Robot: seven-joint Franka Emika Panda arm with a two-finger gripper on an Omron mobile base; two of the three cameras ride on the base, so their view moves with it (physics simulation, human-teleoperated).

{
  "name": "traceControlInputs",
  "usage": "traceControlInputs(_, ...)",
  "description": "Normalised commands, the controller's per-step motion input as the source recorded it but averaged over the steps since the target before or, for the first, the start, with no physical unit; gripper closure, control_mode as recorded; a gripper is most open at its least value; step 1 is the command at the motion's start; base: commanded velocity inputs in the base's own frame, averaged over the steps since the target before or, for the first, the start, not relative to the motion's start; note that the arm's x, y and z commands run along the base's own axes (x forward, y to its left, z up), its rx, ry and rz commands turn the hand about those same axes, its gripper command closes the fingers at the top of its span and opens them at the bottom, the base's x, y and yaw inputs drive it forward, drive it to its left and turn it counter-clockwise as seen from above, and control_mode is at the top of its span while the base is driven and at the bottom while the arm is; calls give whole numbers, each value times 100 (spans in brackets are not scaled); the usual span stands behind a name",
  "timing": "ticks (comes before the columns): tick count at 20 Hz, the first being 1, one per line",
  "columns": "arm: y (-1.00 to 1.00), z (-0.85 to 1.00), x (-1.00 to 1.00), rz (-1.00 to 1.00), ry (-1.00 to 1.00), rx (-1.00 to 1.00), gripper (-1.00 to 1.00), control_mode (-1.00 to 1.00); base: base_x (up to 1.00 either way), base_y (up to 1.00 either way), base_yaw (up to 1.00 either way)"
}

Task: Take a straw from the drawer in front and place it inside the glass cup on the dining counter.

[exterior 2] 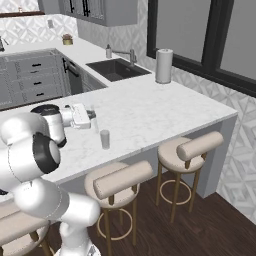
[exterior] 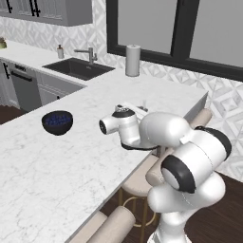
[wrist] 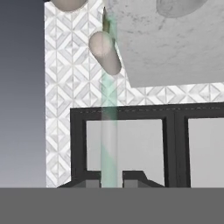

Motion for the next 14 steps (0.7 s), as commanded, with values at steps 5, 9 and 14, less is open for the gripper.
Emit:
traceControlInputs(5,0,-9,12,0,0,0,100,-100,0,0,0)
traceControlInputs(9,0,0,13,0,0,0,100,-100,0,0,0)
traceControlInputs(14,0,0,9,0,0,0,100,-100,0,0,0)
